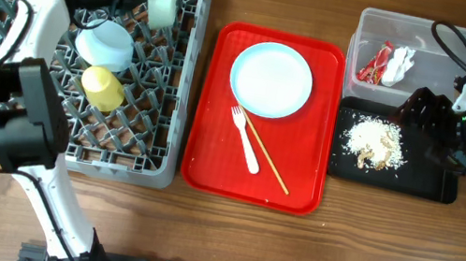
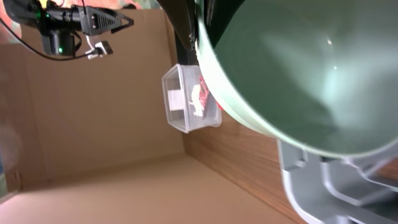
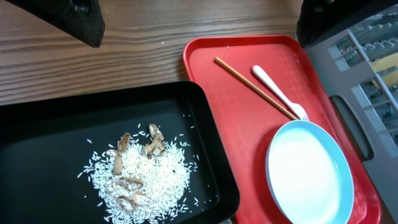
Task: Sort waste into correct bins and load items into the dishwasher rack
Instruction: 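Carry the green bowl into the back of the dish rack, then move the left gripper back to the blue plate on the tray, then lower the left gripper and grasp the white plastic fork on the red tray, then carry the fork left into the dish rack and release it, then reach the left gripper to the wooden chopstick and grasp it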
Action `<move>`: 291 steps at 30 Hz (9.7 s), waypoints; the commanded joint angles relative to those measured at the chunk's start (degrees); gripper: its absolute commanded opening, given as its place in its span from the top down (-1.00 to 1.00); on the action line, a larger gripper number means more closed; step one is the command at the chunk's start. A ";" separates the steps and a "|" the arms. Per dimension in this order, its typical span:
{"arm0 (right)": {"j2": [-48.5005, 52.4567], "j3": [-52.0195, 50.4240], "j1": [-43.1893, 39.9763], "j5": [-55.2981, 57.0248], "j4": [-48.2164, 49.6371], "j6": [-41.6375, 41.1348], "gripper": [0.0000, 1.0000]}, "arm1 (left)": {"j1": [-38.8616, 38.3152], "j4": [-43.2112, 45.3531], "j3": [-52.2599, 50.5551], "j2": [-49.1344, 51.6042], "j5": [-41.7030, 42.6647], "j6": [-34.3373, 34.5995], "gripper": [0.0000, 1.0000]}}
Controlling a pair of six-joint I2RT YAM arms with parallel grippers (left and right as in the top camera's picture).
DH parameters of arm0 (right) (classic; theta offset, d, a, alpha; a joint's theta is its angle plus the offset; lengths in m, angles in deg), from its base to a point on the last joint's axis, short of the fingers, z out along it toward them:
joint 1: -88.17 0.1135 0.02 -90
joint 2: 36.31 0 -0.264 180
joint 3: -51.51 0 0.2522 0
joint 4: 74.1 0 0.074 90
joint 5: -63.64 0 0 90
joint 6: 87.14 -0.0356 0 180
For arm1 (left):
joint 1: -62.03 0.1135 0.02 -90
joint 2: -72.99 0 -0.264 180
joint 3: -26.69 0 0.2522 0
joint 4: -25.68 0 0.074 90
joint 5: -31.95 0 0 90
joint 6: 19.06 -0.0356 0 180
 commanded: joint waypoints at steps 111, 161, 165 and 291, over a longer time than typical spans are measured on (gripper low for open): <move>-0.94 0.90 -0.02 2.73 -1.33 0.74 -1.00 | -49.96 -25.99 -19.30 -5.68 -85.40 23.43 -0.47; -0.94 0.90 -0.02 2.73 -2.56 0.70 -0.99 | -49.94 -20.09 -19.34 -4.20 -77.70 28.13 0.46; -0.94 0.90 -0.02 2.71 -2.60 0.72 -0.99 | -49.90 -20.09 -19.34 -4.42 -77.70 27.76 0.44; -0.94 0.90 -0.02 2.71 -2.43 0.72 -0.99 | -56.78 -39.01 3.32 4.52 -73.88 30.71 -0.43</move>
